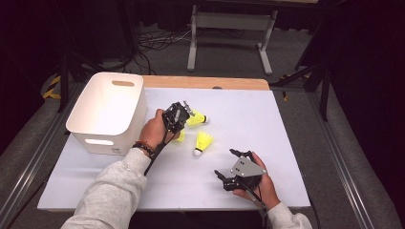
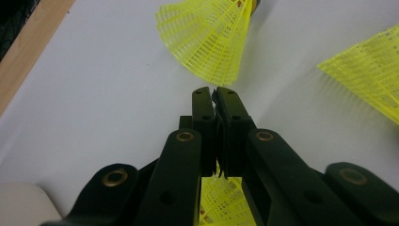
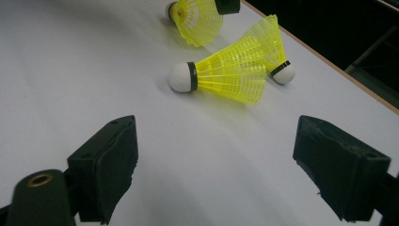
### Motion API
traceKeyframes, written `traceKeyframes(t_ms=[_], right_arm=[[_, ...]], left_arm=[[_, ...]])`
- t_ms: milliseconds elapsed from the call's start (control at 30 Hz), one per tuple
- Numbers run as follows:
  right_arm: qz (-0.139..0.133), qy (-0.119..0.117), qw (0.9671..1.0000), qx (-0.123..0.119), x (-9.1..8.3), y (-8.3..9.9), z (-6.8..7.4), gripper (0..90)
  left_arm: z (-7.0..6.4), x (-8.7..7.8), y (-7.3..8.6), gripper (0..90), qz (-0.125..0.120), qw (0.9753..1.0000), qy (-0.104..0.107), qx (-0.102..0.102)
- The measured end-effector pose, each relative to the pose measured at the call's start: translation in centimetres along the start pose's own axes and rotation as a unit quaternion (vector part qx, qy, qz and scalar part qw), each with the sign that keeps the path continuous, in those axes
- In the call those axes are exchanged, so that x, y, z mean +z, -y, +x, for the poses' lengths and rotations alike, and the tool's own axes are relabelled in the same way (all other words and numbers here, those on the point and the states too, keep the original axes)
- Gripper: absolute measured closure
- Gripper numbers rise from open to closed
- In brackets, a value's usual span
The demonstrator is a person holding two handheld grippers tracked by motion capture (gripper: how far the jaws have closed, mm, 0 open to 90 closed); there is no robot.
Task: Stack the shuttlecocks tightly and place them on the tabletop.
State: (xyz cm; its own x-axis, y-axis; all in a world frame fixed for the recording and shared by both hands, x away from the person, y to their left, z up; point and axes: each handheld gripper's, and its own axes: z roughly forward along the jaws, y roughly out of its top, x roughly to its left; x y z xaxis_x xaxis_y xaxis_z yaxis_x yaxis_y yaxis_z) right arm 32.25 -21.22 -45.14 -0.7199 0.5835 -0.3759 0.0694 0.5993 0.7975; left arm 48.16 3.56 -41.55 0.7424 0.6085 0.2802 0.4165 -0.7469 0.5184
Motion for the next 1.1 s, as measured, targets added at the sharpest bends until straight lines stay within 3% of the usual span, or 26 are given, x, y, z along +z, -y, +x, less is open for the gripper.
traceKeyframes(t_ms=[67,433,467,700,800,933,1100], right_arm=[[-0.001,0.001,1.0,0.001,0.0,0.0,-0.1,15.2],[0.0,-0.005,1.0,0.006,0.0,0.0,-0.1,14.9],[0.0,-0.004,1.0,0.007,0.0,0.0,-0.1,14.9],[-0.002,-0.003,1.0,0.008,-0.1,0.0,-0.2,14.9],[-0.001,-0.003,1.0,0.007,-0.1,0.0,-0.2,14.9],[-0.002,-0.003,1.0,0.007,-0.1,-0.1,-0.1,14.9],[-0.003,-0.001,1.0,0.007,-0.1,-0.1,-0.2,14.9]], left_arm=[[0.0,0.2,0.0,85.1,0.0,1.0,0.007,-0.002],[0.2,-0.6,0.1,75.8,-0.025,0.9997,-0.003,-0.008],[0.2,-0.8,0.2,75.2,-0.032,0.9993,-0.005,-0.015],[0.0,-3.2,0.6,72.1,-0.071,0.9975,0.002,-0.003],[-0.2,-3.8,0.8,70.7,-0.076,0.9971,0.002,0.001],[-0.6,-4.7,1.8,69.3,-0.095,0.9954,0.007,0.003],[-1.2,-5.8,3.1,67.3,-0.128,0.9916,0.009,0.011]])
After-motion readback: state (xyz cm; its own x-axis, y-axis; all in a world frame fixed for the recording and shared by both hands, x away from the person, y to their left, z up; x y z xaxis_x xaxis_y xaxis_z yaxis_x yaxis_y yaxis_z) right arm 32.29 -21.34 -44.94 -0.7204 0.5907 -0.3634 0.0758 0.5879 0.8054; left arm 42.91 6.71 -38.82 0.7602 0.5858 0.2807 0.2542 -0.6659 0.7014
